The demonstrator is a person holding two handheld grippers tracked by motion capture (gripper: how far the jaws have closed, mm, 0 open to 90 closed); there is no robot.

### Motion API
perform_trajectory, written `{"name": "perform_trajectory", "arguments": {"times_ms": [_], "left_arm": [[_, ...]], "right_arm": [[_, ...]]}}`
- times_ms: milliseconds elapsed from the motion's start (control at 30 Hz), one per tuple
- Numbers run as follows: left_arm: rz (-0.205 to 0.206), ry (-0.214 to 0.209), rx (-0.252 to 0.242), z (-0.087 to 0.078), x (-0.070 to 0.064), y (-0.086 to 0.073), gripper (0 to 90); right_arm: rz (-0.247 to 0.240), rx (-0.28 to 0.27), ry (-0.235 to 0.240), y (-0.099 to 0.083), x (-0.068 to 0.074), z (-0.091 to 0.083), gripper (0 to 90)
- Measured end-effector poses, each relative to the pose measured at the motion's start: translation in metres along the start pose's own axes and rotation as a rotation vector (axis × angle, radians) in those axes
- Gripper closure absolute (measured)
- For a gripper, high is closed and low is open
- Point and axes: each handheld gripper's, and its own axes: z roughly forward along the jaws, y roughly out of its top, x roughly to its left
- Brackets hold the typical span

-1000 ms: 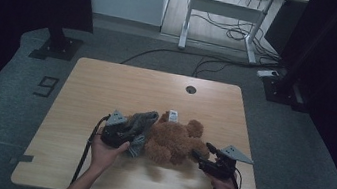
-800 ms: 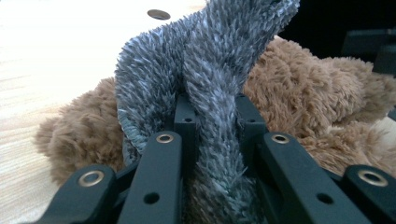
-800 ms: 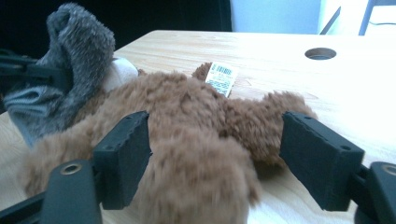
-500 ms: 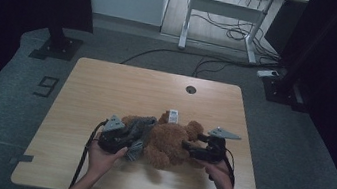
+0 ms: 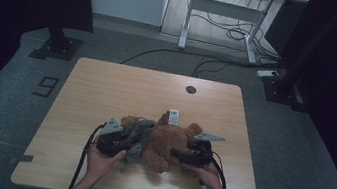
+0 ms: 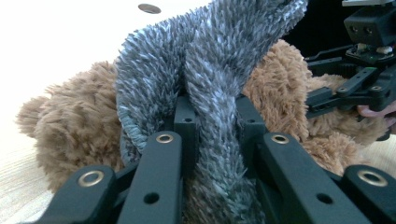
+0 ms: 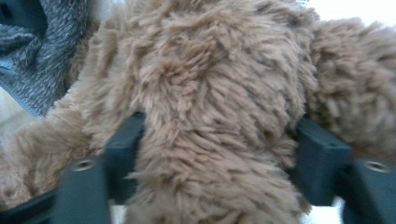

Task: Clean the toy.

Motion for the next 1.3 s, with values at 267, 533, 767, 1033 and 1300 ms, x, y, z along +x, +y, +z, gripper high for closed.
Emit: {"name": "perform_trajectory", "arguments": {"times_ms": [267, 533, 767, 1033, 1300], "left_arm": [[-0.006, -0.006, 0.001, 0.001, 0.000, 0.002, 75.4], [0.001, -0.020, -0.009, -0.002, -0.013, 0.012, 75.5], [0.107, -0.077, -0.009, 0.025, -0.063, 0.048, 75.4], [0.126, -0.081, 0.097, 0.089, -0.092, 0.038, 75.5], [0.173, -0.041, 0.075, 0.073, -0.089, 0.018, 76.1]], "right_arm": [[-0.111, -0.042, -0.051, 0.000, 0.002, -0.003, 53.2], [-0.244, -0.079, -0.116, 0.004, 0.004, -0.001, 56.3], [-0.311, -0.118, -0.142, -0.007, 0.013, -0.005, 56.3], [-0.307, -0.160, -0.147, -0.017, 0.014, -0.006, 55.9], [-0.302, -0.171, -0.108, -0.024, 0.009, -0.008, 55.5]]}}
